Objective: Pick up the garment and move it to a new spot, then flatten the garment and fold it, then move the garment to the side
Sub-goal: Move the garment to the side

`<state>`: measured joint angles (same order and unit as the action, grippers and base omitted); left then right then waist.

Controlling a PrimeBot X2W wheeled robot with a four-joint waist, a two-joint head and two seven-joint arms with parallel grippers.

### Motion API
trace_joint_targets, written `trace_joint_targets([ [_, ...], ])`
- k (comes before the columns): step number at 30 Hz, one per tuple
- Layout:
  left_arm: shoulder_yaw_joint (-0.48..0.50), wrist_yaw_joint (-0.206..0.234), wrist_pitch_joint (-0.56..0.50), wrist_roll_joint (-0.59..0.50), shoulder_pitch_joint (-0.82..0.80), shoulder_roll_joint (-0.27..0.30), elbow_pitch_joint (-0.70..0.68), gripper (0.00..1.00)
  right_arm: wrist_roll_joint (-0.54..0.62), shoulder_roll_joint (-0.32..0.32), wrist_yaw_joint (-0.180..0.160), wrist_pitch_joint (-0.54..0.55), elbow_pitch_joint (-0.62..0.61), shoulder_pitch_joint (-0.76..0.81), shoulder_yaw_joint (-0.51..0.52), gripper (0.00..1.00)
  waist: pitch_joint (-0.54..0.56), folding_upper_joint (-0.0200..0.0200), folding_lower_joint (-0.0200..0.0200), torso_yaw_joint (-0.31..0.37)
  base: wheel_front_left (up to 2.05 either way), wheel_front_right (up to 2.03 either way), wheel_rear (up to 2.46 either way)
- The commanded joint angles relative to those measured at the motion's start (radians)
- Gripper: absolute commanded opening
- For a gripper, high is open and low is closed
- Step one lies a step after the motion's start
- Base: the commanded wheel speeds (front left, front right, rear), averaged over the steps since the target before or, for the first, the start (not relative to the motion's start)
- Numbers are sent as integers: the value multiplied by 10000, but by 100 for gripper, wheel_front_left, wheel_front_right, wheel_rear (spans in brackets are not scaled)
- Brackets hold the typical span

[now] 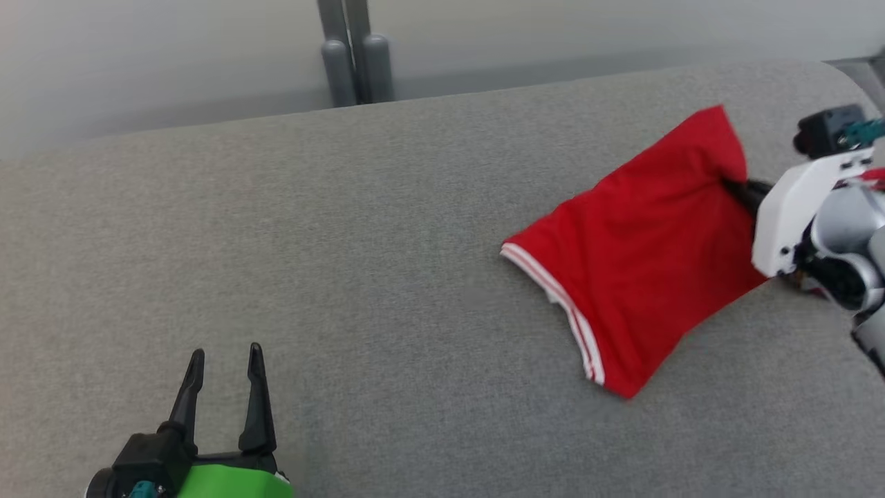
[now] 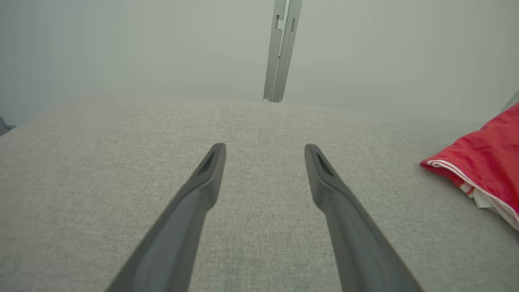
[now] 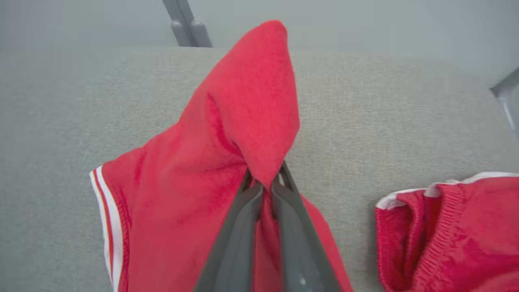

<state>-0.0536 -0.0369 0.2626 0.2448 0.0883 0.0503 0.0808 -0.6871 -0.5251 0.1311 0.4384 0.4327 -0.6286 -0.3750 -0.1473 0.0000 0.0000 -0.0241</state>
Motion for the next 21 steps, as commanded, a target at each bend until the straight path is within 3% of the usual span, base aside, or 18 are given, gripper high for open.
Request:
trace_joint_targets([
  [1, 13, -87, 25, -91, -280, 16, 35, 100, -67, -268, -5, 167, -129, -261, 93, 0, -631, 0, 0, 1104, 0, 0, 0],
  [9, 2, -304, 25, -403, -582, 18, 224, 100, 124, -1491, -3, 1160, -618, -1125, 1109, 0, -994, 0, 0, 1366, 0, 0, 0],
  [21, 136, -373, 25, -361, -338, 16, 450, 100, 1047, -1998, -5, 1826, -147, -1053, 2489, 0, -913, 0, 0, 882, 0, 0, 0],
])
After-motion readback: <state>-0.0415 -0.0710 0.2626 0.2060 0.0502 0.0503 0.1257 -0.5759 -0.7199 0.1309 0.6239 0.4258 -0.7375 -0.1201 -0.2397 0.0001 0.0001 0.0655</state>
